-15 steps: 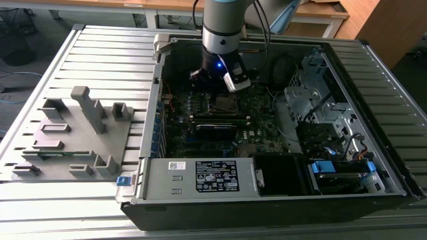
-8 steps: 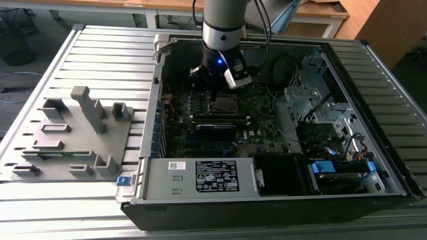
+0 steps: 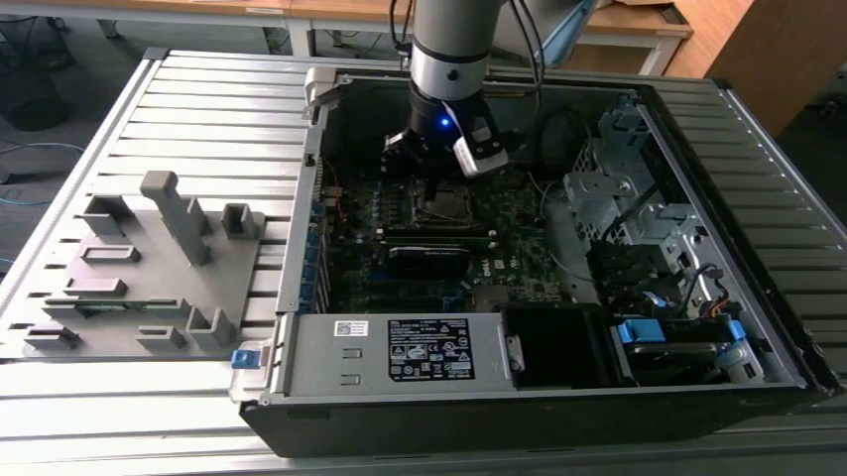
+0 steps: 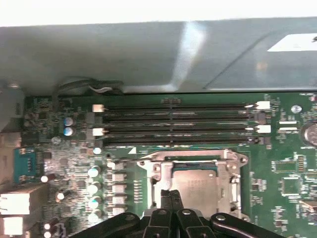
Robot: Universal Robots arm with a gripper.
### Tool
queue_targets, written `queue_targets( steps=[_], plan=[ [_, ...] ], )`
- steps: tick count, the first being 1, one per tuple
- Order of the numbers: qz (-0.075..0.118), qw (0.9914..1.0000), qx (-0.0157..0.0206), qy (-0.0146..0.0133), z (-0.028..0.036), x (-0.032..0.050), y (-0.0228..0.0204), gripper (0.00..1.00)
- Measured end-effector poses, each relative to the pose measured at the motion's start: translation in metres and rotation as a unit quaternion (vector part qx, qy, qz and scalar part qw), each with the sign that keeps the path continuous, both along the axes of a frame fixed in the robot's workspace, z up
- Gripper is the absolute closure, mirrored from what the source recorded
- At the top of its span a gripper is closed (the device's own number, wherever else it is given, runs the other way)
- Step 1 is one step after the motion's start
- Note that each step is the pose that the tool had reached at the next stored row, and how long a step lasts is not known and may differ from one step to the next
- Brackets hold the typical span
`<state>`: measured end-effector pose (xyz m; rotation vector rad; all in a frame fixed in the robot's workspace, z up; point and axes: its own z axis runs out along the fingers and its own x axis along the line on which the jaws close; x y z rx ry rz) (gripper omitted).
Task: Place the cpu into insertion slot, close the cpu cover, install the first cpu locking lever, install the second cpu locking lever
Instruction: 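Close the cpu cover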
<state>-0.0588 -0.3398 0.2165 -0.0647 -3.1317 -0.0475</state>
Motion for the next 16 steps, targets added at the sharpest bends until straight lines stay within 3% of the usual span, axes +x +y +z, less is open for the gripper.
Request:
queue_targets(
  steps=[7, 11, 14, 16],
  plan=[
    [0.000, 1.00000, 0.0000, 0.0001, 0.0000, 0.0158, 0.0000, 0.89],
    [0.000, 1.00000, -0.0001, -0.0003, -0.0001, 0.0170, 0.0000, 0.89],
    [-0.002, 0.99999, 0.0000, -0.0029, -0.0007, 0.0169, 0.0000, 0.89],
    [-0.012, 0.99992, 0.0000, -0.0031, -0.0015, 0.0168, 0.0000, 0.89]
  ],
)
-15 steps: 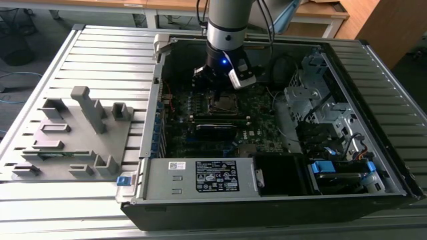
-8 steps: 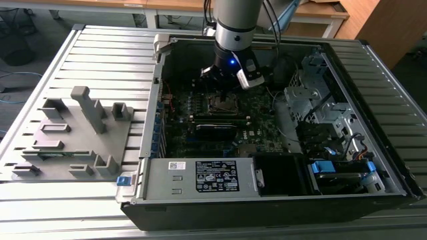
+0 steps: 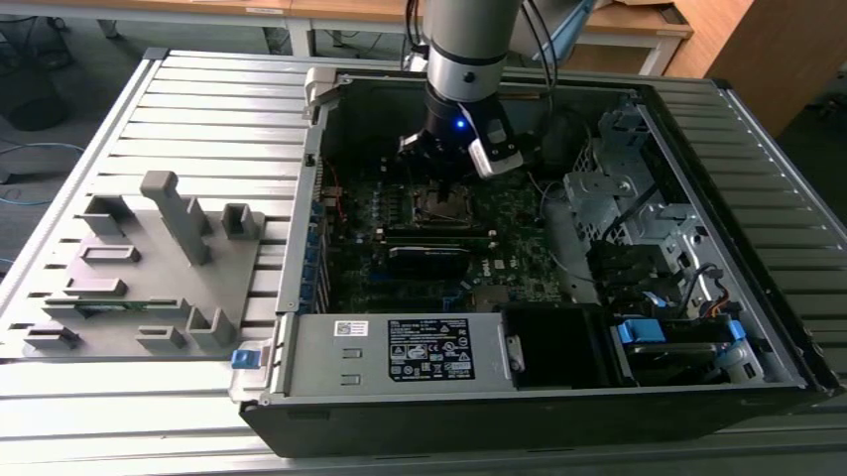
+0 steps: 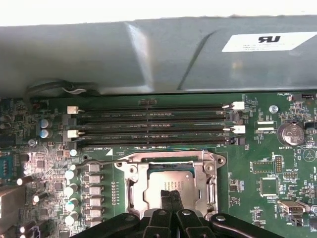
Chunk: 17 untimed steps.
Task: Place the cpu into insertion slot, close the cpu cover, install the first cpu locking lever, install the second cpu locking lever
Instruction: 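Close the cpu cover, then install the first cpu locking lever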
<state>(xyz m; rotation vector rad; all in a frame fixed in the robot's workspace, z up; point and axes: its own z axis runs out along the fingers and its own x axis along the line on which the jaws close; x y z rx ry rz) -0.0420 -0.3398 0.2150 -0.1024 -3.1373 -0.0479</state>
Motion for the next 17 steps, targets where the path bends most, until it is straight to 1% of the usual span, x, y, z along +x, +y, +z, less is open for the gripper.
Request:
queue_targets(
  steps=[3, 4, 12, 14, 17],
  plan=[
    [-0.023, 0.99973, -0.0002, 0.0001, -0.0004, 0.0000, -0.0001, 0.89],
    [-0.025, 0.99968, -0.0002, 0.0001, -0.0004, 0.0000, 0.0000, 0.89],
    [-0.025, 0.99968, 0.0001, -0.0001, 0.0011, 0.0000, 0.0000, 0.89],
    [-0.025, 0.99967, -0.0001, 0.0000, 0.0068, 0.0000, 0.0000, 0.89],
    [-0.025, 0.99968, -0.0002, 0.0001, 0.0071, 0.0000, 0.0000, 0.89]
  ],
)
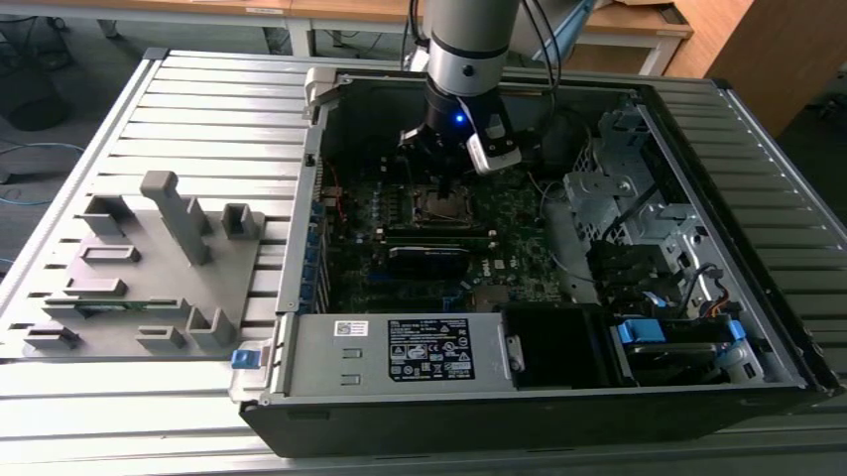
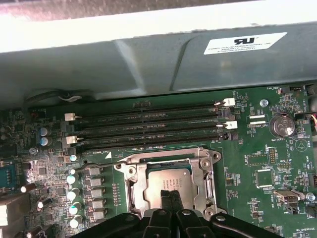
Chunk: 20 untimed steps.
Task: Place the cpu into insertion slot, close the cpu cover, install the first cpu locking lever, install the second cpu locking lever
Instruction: 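Install the first cpu locking lever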
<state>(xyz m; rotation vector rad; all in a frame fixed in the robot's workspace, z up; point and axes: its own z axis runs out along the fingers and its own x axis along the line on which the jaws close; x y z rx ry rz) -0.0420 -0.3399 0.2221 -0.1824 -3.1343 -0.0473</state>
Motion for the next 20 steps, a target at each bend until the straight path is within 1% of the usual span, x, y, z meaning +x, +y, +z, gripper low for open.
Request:
queue_targets(
  steps=[11, 13, 20],
  plan=[
    [0.000, 1.00000, 0.0001, -0.0001, 0.0012, 0.0000, 0.0000, 0.89],
    [0.000, 1.00000, 0.0001, -0.0001, 0.0038, 0.0000, 0.0000, 0.89],
    [0.000, 1.00000, 0.0001, -0.0001, 0.0055, 0.0000, 0.0000, 0.89]
  ],
)
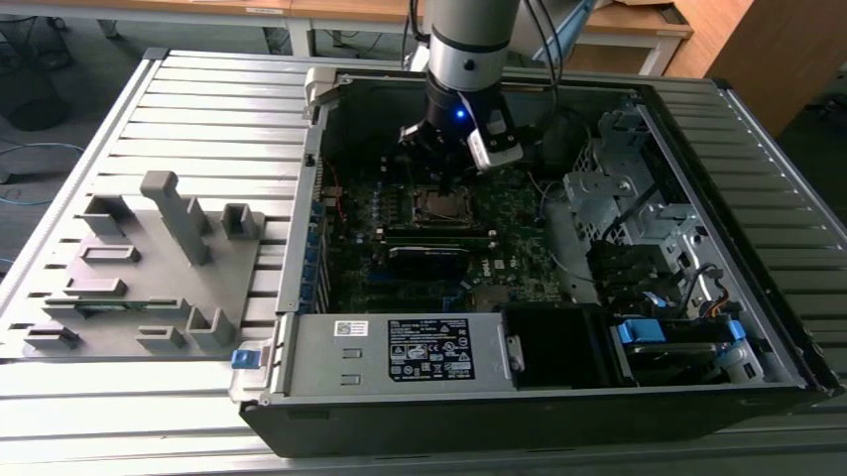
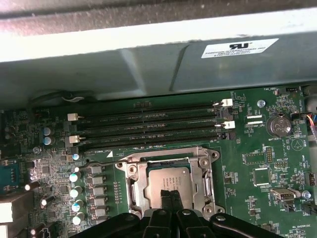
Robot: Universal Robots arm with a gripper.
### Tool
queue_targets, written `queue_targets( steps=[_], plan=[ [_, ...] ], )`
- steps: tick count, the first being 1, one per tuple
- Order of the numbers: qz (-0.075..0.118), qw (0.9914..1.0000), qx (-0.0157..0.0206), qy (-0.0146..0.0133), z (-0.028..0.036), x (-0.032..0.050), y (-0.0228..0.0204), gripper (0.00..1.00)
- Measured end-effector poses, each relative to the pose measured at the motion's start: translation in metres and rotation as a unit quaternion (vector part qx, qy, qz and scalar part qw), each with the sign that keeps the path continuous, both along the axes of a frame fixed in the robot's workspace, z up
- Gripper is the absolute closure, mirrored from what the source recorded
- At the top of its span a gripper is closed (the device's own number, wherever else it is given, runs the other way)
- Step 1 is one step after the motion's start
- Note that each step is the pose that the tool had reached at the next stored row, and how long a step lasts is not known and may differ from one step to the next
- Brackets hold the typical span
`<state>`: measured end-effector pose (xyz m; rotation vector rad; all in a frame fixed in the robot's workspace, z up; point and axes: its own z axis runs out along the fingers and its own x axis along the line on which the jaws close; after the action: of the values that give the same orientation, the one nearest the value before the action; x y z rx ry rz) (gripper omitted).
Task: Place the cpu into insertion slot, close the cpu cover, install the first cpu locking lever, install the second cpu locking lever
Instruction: 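Install the first cpu locking lever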
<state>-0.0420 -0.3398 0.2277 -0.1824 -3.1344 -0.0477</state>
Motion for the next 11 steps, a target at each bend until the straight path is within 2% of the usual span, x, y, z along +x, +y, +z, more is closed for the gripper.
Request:
queue_targets(
  steps=[11],
  plan=[
    [0.000, 1.00000, 0.0000, 0.0000, 0.0066, 0.0000, 0.0000, 0.89]
  ],
)
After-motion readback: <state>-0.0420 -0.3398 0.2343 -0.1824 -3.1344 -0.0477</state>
